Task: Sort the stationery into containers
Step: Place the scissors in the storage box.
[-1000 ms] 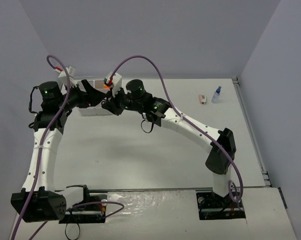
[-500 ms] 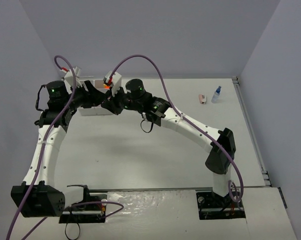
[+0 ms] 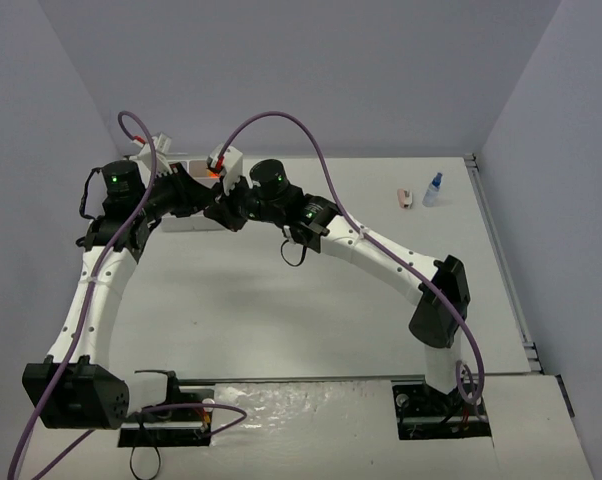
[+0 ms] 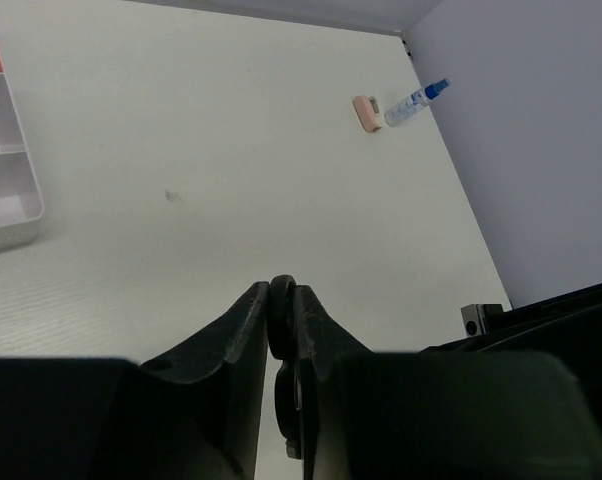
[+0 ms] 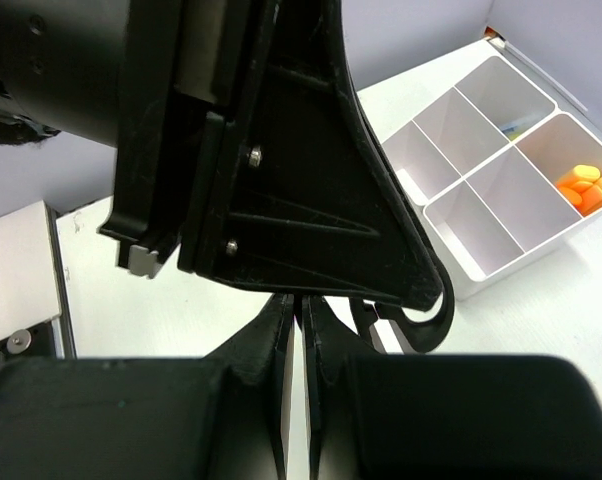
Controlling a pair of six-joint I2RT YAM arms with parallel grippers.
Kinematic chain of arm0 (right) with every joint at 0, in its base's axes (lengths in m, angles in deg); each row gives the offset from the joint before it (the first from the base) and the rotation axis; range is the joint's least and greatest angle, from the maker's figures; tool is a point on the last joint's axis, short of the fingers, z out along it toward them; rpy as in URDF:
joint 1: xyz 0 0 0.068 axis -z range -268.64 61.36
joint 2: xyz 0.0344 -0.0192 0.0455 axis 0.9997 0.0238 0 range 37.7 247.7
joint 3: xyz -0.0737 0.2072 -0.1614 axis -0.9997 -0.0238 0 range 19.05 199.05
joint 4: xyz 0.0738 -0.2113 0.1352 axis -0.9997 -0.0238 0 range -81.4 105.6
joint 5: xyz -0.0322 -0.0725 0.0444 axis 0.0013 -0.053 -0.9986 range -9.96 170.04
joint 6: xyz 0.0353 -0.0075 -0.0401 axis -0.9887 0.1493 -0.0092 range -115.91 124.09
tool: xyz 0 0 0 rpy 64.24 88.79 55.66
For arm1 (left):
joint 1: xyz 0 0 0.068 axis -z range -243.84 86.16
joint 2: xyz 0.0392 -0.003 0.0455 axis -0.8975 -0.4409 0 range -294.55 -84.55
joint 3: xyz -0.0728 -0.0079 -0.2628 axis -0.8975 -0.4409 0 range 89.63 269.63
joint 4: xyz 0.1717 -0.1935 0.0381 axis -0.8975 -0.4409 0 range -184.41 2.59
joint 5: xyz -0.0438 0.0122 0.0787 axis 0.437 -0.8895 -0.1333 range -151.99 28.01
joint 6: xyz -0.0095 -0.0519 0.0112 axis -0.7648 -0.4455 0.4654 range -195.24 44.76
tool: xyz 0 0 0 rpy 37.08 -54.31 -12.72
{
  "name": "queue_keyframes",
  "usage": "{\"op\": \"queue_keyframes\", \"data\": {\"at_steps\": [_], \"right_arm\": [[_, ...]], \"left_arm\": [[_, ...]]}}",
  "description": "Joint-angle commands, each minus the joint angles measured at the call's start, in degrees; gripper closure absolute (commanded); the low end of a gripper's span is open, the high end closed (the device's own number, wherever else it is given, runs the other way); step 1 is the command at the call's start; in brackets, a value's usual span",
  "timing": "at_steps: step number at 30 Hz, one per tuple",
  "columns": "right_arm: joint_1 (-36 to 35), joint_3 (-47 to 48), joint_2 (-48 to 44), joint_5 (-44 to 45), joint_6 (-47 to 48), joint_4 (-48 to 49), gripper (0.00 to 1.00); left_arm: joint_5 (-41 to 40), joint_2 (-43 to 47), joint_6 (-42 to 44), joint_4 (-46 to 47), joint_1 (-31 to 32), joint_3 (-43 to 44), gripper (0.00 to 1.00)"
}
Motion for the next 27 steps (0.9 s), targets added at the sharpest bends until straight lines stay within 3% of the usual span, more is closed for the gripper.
{"op": "queue_keyframes", "data": {"at_steps": [1, 6, 7, 9, 10, 14, 18, 27], "right_arm": [[-0.4, 2.2, -0.4, -0.3, 0.6, 5.4, 1.00], [-0.2, 1.6, -0.3, -0.1, 0.5, 5.3, 0.96], [0.0, 1.3, -0.2, 0.2, 0.5, 5.1, 0.91], [0.6, 1.1, -0.4, 1.0, 0.2, 4.4, 0.65], [0.8, 1.0, -0.7, 1.5, 0.2, 4.0, 0.58], [2.1, -1.4, -2.2, 2.3, -0.5, 4.3, 0.40], [3.9, -1.2, -1.9, -2.1, -2.6, 4.2, 0.34], [10.3, -11.5, -9.7, -2.9, -4.8, 4.2, 0.32]], "left_arm": [[2.5, 0.0, -2.3, 3.1, 0.4, 2.3, 1.00], [1.4, -0.2, 0.0, 0.6, 0.3, 2.3, 1.00], [0.5, -0.4, 1.1, -0.1, 0.3, 2.5, 1.00], [-1.5, -1.2, 4.6, -2.3, 0.2, 4.2, 1.00], [-2.4, -2.0, 7.0, -4.6, -0.1, 5.1, 1.00], [-4.4, -4.1, 11.4, -9.0, -0.6, 8.7, 1.00], [-5.9, -8.1, 13.4, -10.3, -0.6, 10.8, 1.00], [-16.2, -23.9, 30.0, -12.8, -0.7, 28.4, 1.00]]}}
